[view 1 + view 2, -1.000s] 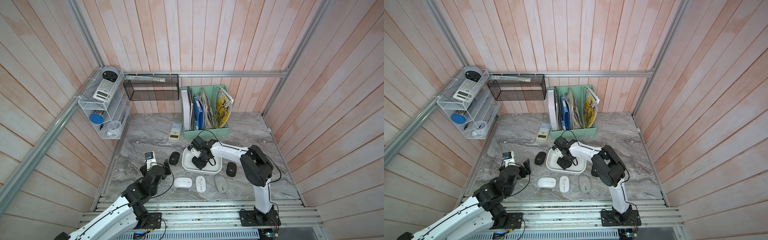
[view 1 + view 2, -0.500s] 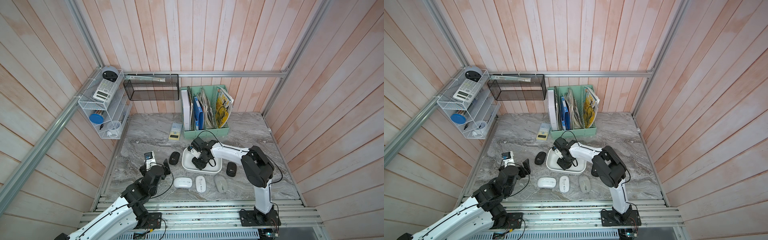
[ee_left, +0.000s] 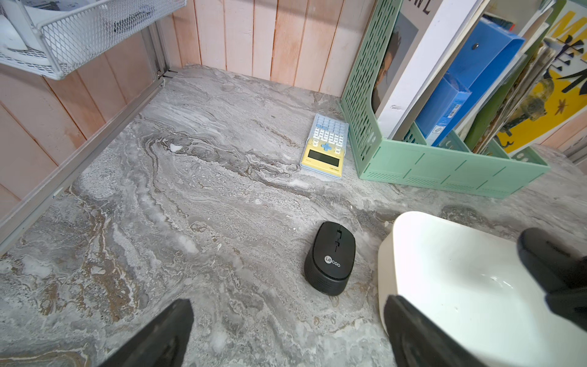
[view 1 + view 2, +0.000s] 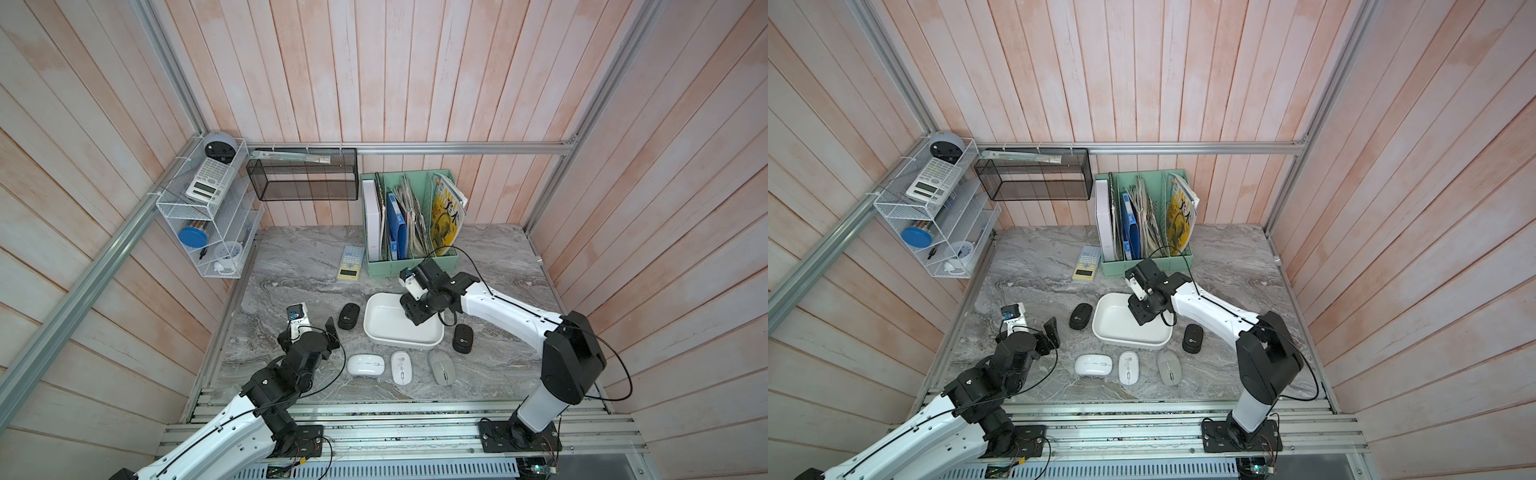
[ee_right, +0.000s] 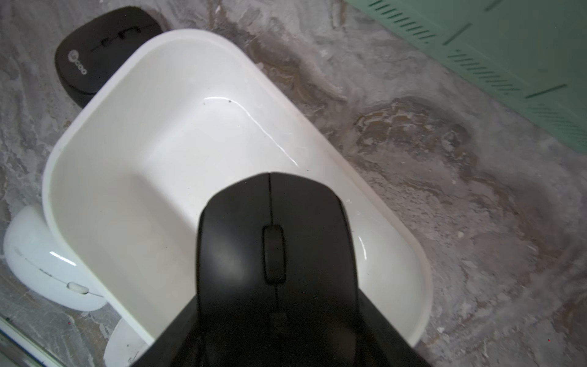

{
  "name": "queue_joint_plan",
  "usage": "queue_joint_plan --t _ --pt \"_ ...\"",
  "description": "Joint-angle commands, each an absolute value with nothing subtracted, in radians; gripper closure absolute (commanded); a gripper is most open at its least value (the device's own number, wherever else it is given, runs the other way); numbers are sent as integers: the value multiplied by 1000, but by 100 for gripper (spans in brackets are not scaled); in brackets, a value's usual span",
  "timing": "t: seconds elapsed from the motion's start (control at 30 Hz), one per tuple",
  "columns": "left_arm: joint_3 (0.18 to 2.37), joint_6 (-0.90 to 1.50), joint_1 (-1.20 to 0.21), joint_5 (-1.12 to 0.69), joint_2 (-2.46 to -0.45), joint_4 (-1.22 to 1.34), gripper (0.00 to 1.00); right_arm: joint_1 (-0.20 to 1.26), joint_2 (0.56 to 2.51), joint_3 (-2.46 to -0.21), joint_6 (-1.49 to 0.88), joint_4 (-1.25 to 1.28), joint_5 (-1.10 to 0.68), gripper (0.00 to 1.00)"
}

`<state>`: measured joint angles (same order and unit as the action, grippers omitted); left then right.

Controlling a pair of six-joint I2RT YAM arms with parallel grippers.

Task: Take out the mouse from the storage box
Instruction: Pick up the mouse from the storage box, then place the mouse at the center of the board.

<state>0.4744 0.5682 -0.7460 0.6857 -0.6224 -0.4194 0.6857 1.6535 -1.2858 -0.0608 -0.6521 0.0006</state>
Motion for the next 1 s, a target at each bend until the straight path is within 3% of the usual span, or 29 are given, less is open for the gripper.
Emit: queue_joint_plan --t 0.0,0.47,0.97 --pt "459 570 -741 699 -616 -424 0 626 1593 -1260 -119 -670 7 49" --pt "456 572 -741 704 -616 -420 0 402 1472 -1109 -319 -577 115 49" --pt "456 572 -741 706 -615 -423 0 326 1722 -1184 -345 -604 105 49"
